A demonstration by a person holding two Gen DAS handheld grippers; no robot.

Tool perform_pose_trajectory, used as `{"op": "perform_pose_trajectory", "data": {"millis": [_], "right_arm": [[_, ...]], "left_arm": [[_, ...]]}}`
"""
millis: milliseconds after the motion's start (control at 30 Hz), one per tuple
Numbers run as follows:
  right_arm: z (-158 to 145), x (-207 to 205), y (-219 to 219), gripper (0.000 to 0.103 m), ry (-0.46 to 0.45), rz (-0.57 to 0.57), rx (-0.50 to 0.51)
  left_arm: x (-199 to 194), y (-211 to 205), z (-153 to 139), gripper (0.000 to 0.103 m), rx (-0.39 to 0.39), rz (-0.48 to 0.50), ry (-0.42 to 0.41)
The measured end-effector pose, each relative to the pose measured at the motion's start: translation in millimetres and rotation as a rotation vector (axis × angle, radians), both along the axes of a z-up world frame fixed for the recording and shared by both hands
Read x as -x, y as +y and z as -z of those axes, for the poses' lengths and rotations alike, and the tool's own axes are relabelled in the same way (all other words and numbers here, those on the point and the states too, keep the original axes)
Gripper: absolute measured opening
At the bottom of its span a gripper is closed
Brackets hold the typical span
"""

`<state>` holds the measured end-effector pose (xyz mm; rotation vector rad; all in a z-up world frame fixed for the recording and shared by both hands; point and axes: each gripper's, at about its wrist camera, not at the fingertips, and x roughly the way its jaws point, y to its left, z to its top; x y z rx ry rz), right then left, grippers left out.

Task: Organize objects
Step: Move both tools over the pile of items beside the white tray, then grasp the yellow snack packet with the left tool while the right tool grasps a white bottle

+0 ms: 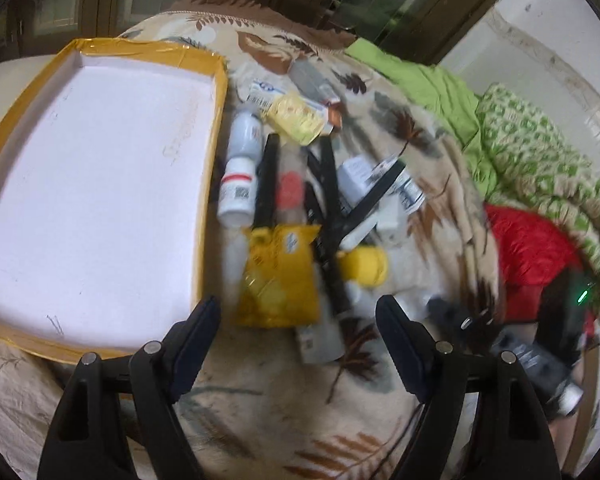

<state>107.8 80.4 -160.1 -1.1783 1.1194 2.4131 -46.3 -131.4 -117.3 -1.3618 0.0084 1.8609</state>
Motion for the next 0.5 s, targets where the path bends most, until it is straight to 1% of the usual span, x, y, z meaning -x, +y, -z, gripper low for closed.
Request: {"op": "perform_pose_trajectory", "data": {"millis": [33,67,100,167,233,300,400,500], "right_arm": [[5,-8,2,0.067,-0.024,0.055,0.024],[10,-12,6,0.067,-0.032,0.089,0.067],[16,-13,9,0.067,-0.057,0.118,0.106],[25,-10,12,0.067,-0.095,0.139,0.132],[27,-5,12,0.067,-0.105,0.131,0.136],[26,0,12,0.067,-0.114,0.129,0.119],[29,4,16,0.067,-0.127,0.133,0.117],[34,7,21,0.067,-0.128,0.144,0.124]], "left_arm": [[3,3,-1,0.081,-0.012,0.002,-0.022],[5,9,-1,0.081,-0.014,0.008,-0.044],[8,14,1,0.081,-0.004,0.020,-0.062],[15,21,7,0.081,0.033,0.027,-0.074],[18,26,12,0.080,0.057,0.036,-0.061],[22,32,17,0.080,0.071,0.037,-0.052],[24,41,24,0.079,0.071,0.057,-0.075],[25,50,31,0.078,0.098,0.078,-0.061]]}}
